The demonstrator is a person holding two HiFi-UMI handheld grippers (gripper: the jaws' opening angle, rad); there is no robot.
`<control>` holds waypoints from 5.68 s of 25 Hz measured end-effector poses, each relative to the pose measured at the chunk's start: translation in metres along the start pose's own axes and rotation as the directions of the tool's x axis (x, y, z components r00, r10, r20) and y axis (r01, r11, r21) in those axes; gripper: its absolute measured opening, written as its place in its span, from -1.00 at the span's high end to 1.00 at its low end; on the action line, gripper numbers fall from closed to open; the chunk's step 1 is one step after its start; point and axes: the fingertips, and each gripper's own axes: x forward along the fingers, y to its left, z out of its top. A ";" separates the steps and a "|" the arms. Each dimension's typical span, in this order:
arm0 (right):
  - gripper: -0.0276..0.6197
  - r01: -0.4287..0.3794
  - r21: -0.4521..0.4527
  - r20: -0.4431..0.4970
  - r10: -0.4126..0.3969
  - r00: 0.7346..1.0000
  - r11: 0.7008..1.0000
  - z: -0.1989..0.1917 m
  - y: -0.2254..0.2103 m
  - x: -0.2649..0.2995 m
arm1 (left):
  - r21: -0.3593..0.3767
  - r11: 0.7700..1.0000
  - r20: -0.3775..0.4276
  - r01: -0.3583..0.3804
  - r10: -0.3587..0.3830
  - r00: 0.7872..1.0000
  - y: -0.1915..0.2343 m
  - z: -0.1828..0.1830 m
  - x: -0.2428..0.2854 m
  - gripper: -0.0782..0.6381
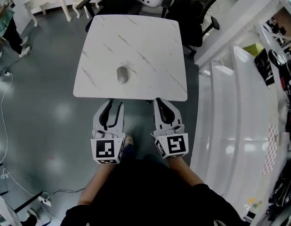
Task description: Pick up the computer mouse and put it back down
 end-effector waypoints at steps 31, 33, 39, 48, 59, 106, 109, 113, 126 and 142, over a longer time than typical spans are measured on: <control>0.85 -0.238 -0.024 -0.050 0.236 0.970 0.971 -0.026 -0.050 0.166 | -0.069 0.987 -0.089 -0.148 0.142 0.986 0.063 -0.030 0.133 0.29; 0.86 -0.268 -0.012 -0.055 0.267 0.962 0.963 -0.031 -0.058 0.174 | -0.064 0.983 -0.103 -0.173 0.166 0.981 0.061 -0.033 0.142 0.28; 0.85 -0.333 0.013 -0.070 0.334 0.940 0.943 -0.048 -0.082 0.192 | -0.053 0.973 -0.140 -0.225 0.215 0.966 0.054 -0.042 0.168 0.27; 0.86 -0.350 0.060 -0.126 0.355 0.927 0.935 -0.079 -0.089 0.207 | -0.052 0.970 -0.235 -0.239 0.221 0.947 0.062 -0.072 0.194 0.21; 0.85 -0.331 0.042 -0.203 0.333 0.921 0.943 -0.118 -0.070 0.226 | -0.081 0.974 -0.421 -0.213 0.160 0.893 0.079 -0.159 0.223 0.07; 0.85 -0.278 -0.027 -0.197 0.268 0.943 0.960 -0.109 -0.088 0.245 | -0.019 0.966 -0.454 -0.257 0.221 0.863 0.086 -0.165 0.254 -0.05; 0.85 -0.259 -0.049 -0.159 0.248 0.956 0.965 -0.091 -0.093 0.247 | -0.001 0.971 -0.361 -0.240 0.223 0.905 0.086 -0.124 0.256 -0.05; 0.85 -0.229 -0.045 -0.100 0.224 0.969 0.972 -0.062 -0.099 0.250 | 0.017 0.973 -0.228 -0.230 0.228 0.947 0.087 -0.063 0.256 -0.05; 0.86 -0.180 -0.071 0.009 0.181 0.983 0.981 -0.006 -0.109 0.251 | 0.036 0.977 0.013 -0.211 0.211 0.977 0.087 0.044 0.247 -0.05; 0.85 -0.170 -0.057 -0.028 0.168 0.985 0.984 -0.019 -0.107 0.259 | 0.027 0.981 -0.045 -0.190 0.191 0.981 0.095 0.023 0.257 -0.05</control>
